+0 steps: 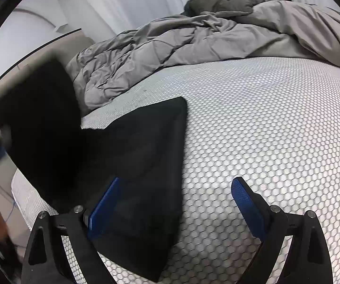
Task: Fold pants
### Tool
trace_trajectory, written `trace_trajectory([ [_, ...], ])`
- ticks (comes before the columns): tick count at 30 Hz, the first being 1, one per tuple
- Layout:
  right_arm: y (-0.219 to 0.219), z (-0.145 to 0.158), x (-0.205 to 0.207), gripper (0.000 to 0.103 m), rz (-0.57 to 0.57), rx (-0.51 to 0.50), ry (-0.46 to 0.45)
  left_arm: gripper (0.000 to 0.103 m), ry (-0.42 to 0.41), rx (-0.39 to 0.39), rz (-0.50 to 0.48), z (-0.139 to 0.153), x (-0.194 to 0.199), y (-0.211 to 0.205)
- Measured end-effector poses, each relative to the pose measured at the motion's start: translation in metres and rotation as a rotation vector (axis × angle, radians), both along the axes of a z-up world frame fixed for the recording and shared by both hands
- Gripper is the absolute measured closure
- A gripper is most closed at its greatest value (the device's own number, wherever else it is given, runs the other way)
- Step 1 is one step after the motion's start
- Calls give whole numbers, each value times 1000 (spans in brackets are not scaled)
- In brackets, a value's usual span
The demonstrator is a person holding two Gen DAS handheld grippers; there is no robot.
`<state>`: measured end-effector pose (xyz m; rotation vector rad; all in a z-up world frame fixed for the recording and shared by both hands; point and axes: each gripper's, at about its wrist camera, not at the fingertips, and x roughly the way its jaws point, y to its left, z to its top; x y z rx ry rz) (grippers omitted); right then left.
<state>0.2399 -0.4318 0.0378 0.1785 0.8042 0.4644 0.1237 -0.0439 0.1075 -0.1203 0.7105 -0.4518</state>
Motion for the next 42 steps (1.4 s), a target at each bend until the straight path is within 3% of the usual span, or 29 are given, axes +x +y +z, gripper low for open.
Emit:
trace_trajectory([
  [4,-20,5,8,8,-38,44,10,55,-1,46,-34,-20,-8,-2],
  [6,-23,6,10,8,-18,68,23,38,-13,24,42,-22,-14,24],
  [7,-21,6,10,8,5,81,32,24,-21,11,95,-25,-11,42],
  [8,-19,6,10,8,25,93,38,20,-26,4,143,-29,2,54],
  [11,-2,2,10,18,147,182,91,20,32,-36,302,-57,28,102],
  [15,28,-8,16,19,257,249,167,23,174,-103,440,-107,54,152],
  [21,55,-32,47,20,227,214,296,23,219,-154,496,-138,58,188],
  [22,57,-32,49,26,220,219,293,23,222,-147,505,-141,56,192],
  [25,62,-25,50,74,203,166,254,23,230,-170,504,-143,53,202],
  [26,62,-21,48,82,212,175,244,23,227,-171,507,-142,53,203],
  [28,60,-2,35,85,256,188,185,23,216,-170,507,-135,44,203],
  [32,53,31,-4,86,320,143,112,23,209,-168,509,-125,34,206],
  [34,44,27,-20,86,309,118,121,23,214,-165,506,-120,27,205],
  [36,41,1,-20,86,282,80,193,23,219,-153,500,-120,31,203],
  [39,38,-30,-10,80,250,38,265,23,254,-130,477,-124,35,196],
  [42,26,-13,-17,59,242,68,223,23,299,-136,414,-129,41,185],
])
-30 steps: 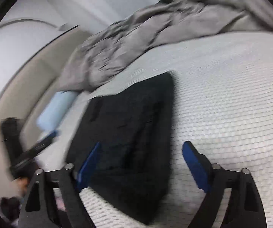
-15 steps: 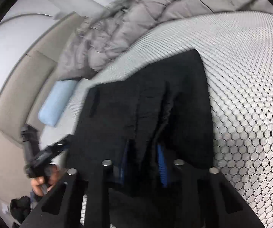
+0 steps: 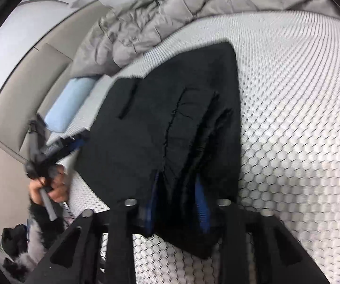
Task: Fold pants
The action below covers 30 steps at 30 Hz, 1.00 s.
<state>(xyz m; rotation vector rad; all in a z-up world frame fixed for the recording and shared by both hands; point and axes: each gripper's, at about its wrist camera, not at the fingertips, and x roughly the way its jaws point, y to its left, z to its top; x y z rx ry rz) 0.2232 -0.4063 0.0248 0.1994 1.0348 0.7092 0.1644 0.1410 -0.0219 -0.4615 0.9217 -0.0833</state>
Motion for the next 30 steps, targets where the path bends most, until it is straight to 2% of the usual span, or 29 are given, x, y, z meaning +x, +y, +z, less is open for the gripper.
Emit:
trace_trajectory([
  [1,-8,10,-4,45,-34,2,-58,26,-3,-7,-21,-2,0,-4],
  [2,-16,16,-5,35,-66,9,-93,36,-5,-12,-47,-3,-1,-8],
  [3,-22,18,-2,35,-88,22,-98,41,2,-9,-79,-4,-1,-14],
  [4,-26,13,3,35,-94,41,-67,53,11,-16,-114,-5,-1,-20],
  [6,-25,-4,15,36,-97,60,28,53,16,16,-136,-3,-6,-30],
  [7,-21,-13,21,48,-93,60,66,53,19,40,-151,0,-10,-37],
  [8,-19,-17,26,52,-93,59,78,53,24,48,-166,1,-15,-42],
  [11,-17,-10,35,52,-127,23,30,53,7,101,-221,9,-33,-62],
  [14,-16,6,34,52,-190,-68,-56,53,-26,168,-193,20,-41,-66],
  [16,-15,27,17,52,-206,-103,-176,53,-101,232,-132,33,-48,-66],
  [17,-14,36,8,52,-184,-99,-218,53,-143,261,-119,39,-52,-69],
  [19,8,49,-9,51,-89,-77,-271,52,-207,274,-173,49,-55,-84],
  [21,37,47,-17,51,1,-83,-280,52,-233,265,-257,49,-54,-104],
  [23,77,32,-19,51,94,-121,-259,52,-222,271,-366,38,-47,-126],
  [24,102,17,-17,51,150,-161,-231,52,-185,292,-422,24,-41,-137],
  [26,127,-2,-15,51,201,-235,-230,53,-127,320,-433,7,-28,-145],
  [28,138,-14,-20,51,256,-359,-310,53,-155,357,-479,3,-35,-147],
  [29,137,-14,-24,51,257,-405,-341,53,-166,383,-485,3,-39,-145],
  [30,128,-12,-27,52,211,-509,-388,53,-170,382,-482,4,-42,-142],
])
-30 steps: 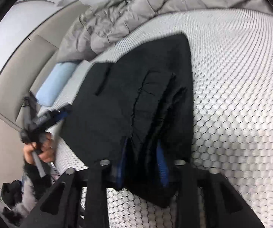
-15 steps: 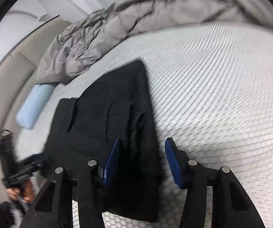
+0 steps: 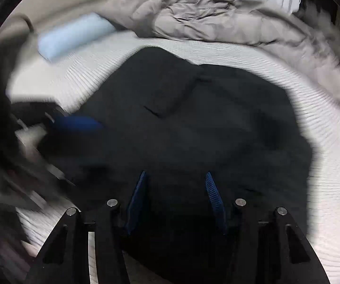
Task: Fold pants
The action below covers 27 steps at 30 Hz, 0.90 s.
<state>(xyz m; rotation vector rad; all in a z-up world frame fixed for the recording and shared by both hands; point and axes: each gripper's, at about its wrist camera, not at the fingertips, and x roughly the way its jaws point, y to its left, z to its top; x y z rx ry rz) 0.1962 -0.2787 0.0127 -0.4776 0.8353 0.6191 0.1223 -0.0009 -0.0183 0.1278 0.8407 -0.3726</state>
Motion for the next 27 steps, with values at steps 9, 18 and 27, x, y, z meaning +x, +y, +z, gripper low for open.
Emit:
trace_trajectory([
  [9,-37,31,-7,51,-16,189,9,45,-56,-69,-4,20,-19,13],
  [18,-27,9,-9,46,13,-45,-93,39,-7,-12,-11,1,-15,22],
  [27,-16,37,3,37,-24,152,-62,39,-16,-114,97,26,13,37],
])
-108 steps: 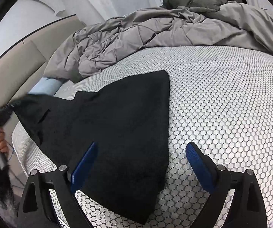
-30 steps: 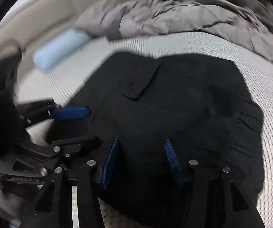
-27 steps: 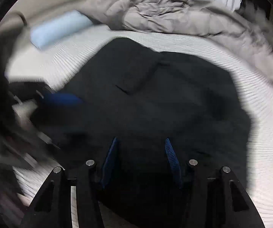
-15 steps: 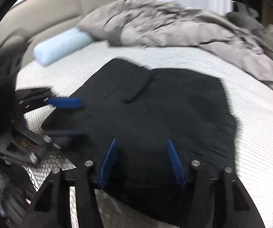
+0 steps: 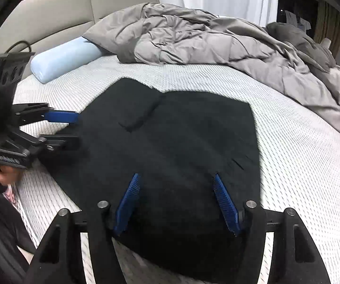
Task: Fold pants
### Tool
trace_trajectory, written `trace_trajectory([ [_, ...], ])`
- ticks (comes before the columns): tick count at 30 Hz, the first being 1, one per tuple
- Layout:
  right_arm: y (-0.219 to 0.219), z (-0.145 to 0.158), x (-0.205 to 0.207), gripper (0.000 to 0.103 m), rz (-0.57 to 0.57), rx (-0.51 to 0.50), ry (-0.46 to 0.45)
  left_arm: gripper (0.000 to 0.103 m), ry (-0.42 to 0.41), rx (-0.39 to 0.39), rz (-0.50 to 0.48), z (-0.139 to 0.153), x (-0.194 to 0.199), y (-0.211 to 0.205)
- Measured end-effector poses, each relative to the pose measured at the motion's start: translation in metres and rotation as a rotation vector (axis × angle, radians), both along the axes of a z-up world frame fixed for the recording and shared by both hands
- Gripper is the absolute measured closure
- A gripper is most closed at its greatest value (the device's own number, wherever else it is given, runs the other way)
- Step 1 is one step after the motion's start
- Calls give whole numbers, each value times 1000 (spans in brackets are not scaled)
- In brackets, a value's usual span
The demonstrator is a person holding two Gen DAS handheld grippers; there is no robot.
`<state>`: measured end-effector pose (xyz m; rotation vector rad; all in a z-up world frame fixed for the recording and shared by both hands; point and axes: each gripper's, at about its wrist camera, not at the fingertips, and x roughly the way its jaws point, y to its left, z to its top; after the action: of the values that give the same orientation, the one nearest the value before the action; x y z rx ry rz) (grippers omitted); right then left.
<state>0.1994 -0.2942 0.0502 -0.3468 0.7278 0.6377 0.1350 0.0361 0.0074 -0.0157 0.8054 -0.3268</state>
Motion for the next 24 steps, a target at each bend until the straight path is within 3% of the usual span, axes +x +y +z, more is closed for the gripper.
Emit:
trace_trajectory([
  [3,27,-11,6,39,38,-13,58,40,69,54,-8,-19,29,-11],
  [5,48,-30,17,45,23,-110,91,39,65,84,-34,-24,36,-13],
  [7,40,-34,21,45,9,-122,96,38,59,82,-31,-24,35,-7],
  [8,32,-31,22,48,-24,-137,90,38,61,79,-22,-24,36,-5],
  [10,13,-25,23,65,-60,-148,74,38,57,86,-19,-24,40,-6],
  [12,7,-21,21,65,-55,-116,80,38,57,92,-11,-20,40,-7],
  [14,10,-12,18,64,-61,-79,86,42,45,24,0,-7,43,-3],
  [15,13,-2,16,64,-35,5,108,42,32,-5,8,-1,41,0],
  [17,16,5,16,61,-8,53,102,44,47,-8,50,1,53,2],
  [20,51,-5,32,61,-14,-27,77,48,124,17,91,-17,76,2],
  [24,72,-37,47,60,-18,-153,81,52,103,38,65,-17,74,3],
])
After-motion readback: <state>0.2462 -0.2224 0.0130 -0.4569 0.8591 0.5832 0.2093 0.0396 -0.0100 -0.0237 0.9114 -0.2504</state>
